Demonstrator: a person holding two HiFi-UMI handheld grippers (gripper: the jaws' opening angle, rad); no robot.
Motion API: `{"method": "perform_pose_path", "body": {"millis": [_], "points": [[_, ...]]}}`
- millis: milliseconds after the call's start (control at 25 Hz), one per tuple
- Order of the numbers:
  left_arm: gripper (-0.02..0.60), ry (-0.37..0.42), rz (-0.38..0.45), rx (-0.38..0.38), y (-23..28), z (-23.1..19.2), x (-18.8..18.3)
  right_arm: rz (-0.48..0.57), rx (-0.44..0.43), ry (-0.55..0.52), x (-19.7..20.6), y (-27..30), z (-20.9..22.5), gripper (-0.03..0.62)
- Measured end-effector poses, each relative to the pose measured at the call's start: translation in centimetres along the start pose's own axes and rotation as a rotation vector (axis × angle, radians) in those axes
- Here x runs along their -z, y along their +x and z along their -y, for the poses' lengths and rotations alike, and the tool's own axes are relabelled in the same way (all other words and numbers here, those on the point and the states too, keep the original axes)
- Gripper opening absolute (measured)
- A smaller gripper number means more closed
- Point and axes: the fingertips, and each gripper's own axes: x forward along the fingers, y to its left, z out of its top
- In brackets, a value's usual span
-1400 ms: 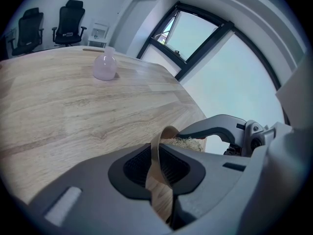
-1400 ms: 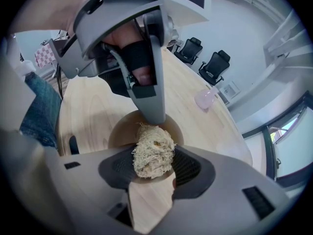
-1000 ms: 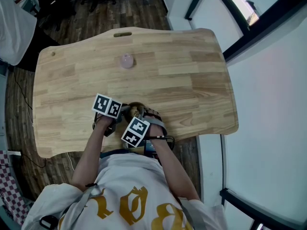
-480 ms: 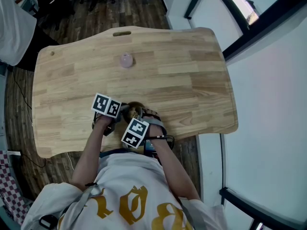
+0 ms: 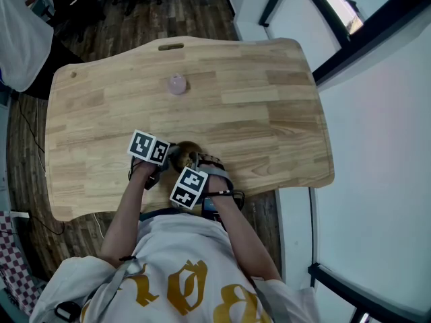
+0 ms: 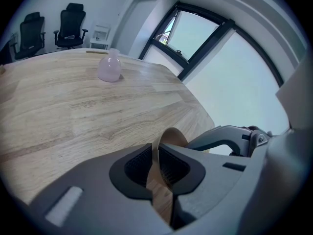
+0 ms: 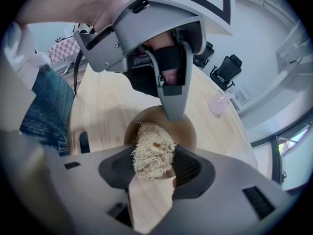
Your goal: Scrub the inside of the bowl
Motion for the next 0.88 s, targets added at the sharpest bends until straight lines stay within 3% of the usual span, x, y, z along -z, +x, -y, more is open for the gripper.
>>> {"method": "perform_pose_path", "body": {"millis": [880], "points": [[0.040,-0.003,0.003,-0.001,0.0,-0.2,-0.1,-0.091,0.016,0.059,2.0,0.8,0.8,0.190]]}}
